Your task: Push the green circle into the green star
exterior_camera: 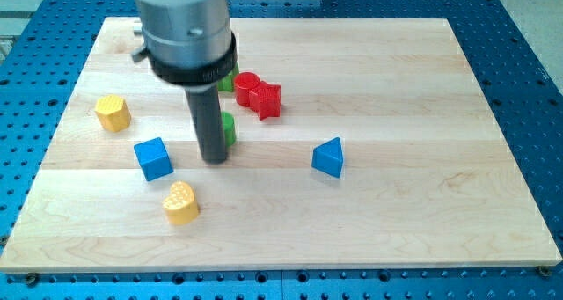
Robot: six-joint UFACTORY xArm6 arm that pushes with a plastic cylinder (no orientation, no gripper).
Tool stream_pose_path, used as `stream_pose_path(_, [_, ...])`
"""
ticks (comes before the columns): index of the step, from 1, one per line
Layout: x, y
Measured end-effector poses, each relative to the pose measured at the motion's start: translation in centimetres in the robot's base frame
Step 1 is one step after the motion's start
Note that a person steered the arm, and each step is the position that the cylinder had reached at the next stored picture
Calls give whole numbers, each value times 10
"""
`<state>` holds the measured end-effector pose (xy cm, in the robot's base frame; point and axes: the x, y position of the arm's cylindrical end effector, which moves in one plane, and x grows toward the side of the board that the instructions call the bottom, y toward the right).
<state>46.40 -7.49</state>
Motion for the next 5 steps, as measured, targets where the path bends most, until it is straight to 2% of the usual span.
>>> stream_pose_path(1, [-43, 45])
stream_pose_path(2, [-53, -40])
stream_pose_path(3, [-85, -94])
stream_pose_path(4, [-109, -134])
stream_pose_path(5, [-132, -123])
